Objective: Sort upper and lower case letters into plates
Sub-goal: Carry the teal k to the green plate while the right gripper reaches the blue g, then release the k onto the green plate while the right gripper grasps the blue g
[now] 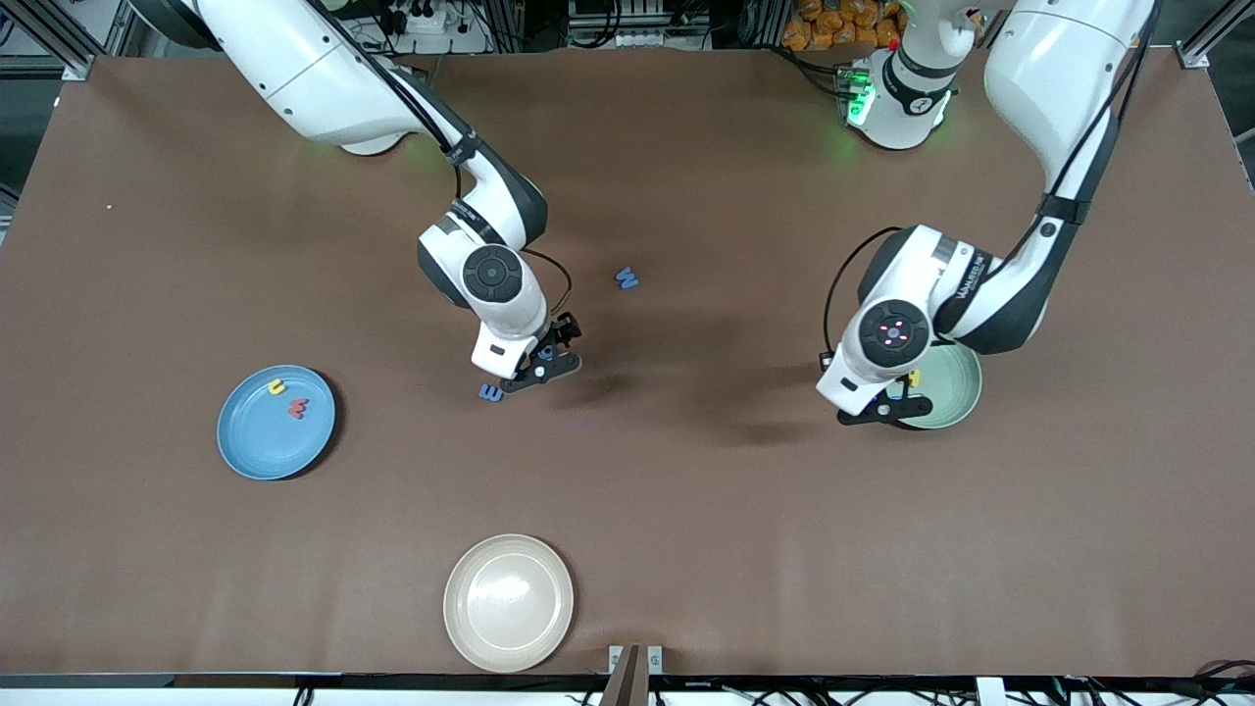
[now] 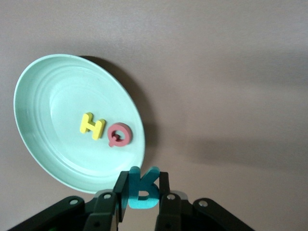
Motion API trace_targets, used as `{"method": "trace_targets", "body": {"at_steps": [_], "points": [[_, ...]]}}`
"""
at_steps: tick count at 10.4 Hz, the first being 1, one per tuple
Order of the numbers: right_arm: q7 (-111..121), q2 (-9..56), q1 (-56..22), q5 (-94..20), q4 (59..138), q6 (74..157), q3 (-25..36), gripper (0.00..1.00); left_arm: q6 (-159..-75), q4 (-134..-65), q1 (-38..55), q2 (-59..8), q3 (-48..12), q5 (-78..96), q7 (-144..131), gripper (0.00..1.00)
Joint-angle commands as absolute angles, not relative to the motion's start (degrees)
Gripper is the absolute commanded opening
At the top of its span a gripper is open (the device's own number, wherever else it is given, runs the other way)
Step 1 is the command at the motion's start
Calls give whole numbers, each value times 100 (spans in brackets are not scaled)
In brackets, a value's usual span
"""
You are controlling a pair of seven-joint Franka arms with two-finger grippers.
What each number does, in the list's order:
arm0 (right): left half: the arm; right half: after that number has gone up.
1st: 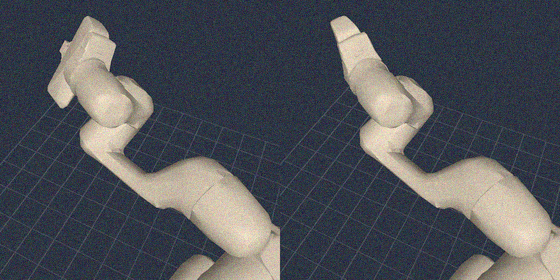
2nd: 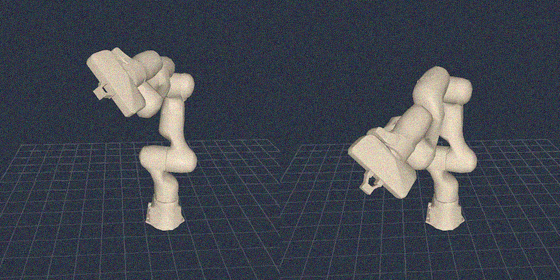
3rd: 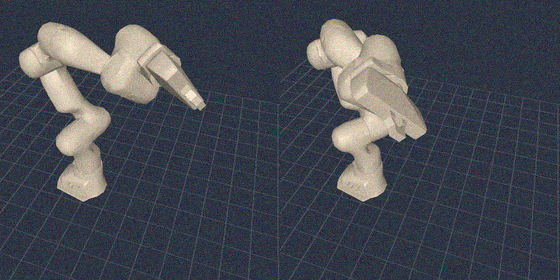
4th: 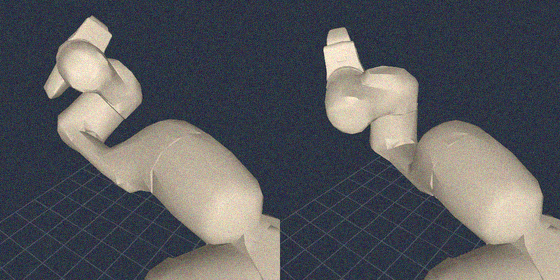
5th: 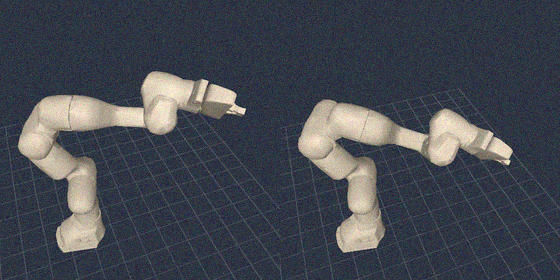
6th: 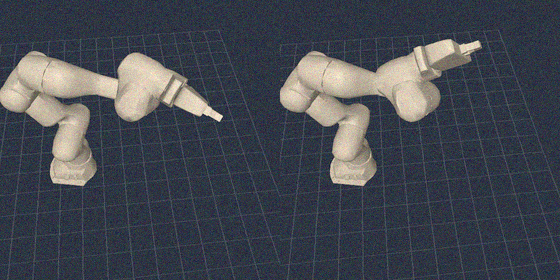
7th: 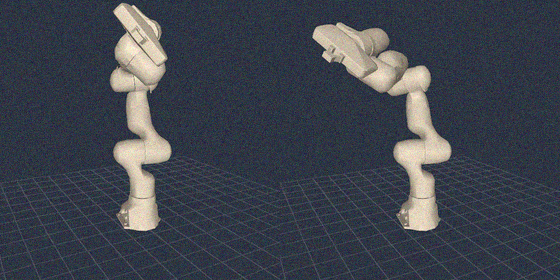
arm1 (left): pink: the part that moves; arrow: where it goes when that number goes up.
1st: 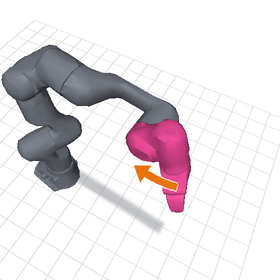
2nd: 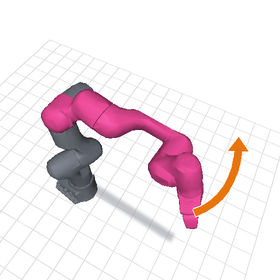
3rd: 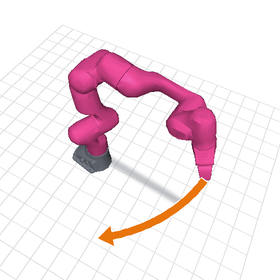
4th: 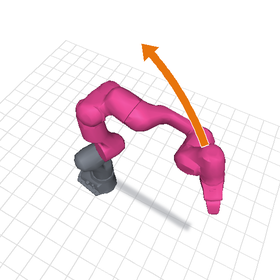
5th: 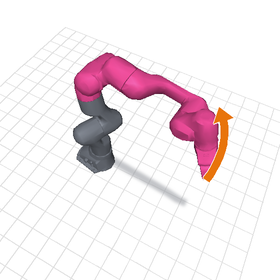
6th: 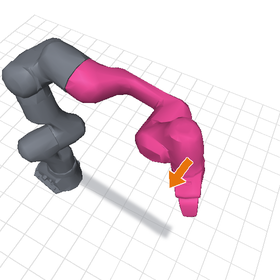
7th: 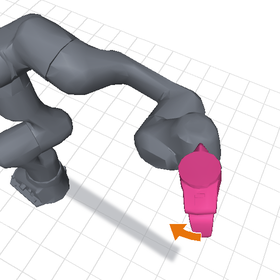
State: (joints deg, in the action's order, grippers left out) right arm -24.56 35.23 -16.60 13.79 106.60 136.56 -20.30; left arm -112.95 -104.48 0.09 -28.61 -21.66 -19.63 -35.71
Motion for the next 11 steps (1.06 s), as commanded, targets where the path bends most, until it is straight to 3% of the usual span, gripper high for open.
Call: {"method": "trace_targets", "body": {"at_steps": [1, 8, 9, 11], "points": [[-2847, 3594, -1731, 1625, 10767, 13851, -1978, 100, -11679, -10924, -429, -2575, -2215, -2065, -3043, 0], [-3349, 3718, -1846, 1995, 10758, 14053, -1872, 100, -12182, -11250, -747, -2724, -2206, -2153, -2927, 0], [-3349, 3718, -1854, 1995, 10758, 14097, -1872, 100, -12182, -11250, -747, -2725, -2206, -2223, -2927, 7], [-3349, 3762, -1846, 1995, 10775, 14264, -1872, 100, -12182, -11250, -747, -2751, -2206, -2259, -2927, 37]]}}
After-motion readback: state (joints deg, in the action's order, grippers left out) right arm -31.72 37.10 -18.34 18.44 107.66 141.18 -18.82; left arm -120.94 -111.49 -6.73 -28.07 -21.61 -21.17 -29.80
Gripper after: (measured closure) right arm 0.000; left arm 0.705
